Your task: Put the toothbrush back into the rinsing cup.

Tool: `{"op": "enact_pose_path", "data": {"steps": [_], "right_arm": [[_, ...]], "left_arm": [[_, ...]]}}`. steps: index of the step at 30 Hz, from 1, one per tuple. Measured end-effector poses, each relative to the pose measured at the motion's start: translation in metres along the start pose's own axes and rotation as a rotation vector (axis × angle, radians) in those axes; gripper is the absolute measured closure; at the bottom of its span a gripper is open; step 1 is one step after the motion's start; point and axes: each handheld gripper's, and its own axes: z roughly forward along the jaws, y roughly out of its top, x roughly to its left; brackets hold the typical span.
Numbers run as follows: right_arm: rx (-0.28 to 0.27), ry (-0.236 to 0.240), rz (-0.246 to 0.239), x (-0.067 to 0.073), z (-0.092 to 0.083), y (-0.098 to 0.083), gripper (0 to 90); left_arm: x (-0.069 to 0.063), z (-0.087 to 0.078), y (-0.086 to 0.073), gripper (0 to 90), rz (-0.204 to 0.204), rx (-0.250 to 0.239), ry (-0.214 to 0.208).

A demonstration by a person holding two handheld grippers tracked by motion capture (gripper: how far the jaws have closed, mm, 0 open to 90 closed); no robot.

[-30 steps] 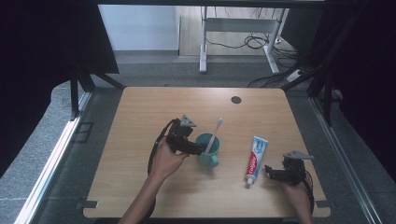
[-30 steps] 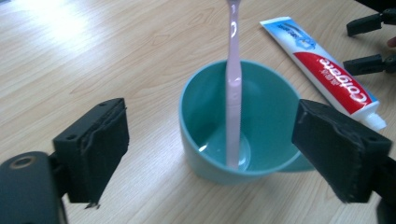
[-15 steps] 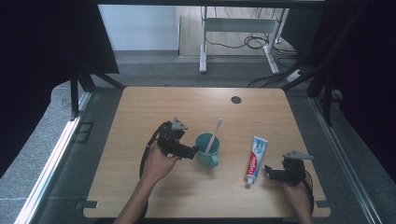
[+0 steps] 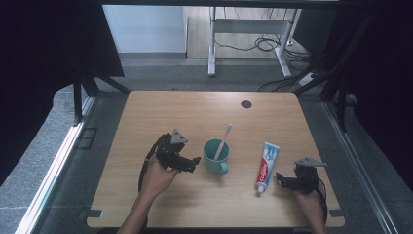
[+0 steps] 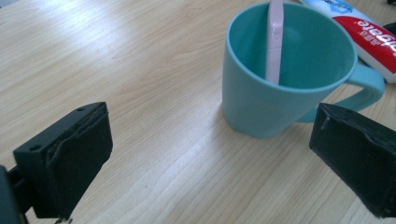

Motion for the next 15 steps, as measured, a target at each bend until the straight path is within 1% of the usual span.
{"op": "enact_pose_path", "data": {"steps": [6, 10, 15], "right_arm": [[0.0, 0.0, 0.0, 0.0, 0.0, 0.0, 6.8], [-0.001, 0.001, 0.0, 0.0, 0.0, 0.0, 6.8], [-0.001, 0.001, 0.0, 0.0, 0.0, 0.0, 6.8]], "left_arm": [[0.0, -0.002, -0.009, 0.0, 0.012, 0.008, 0.014], [0.0, -0.003, -0.016, 0.0, 0.001, -0.002, 0.012], [-0.001, -0.005, -0.02, 0.0, -0.001, -0.01, 0.017]]}}
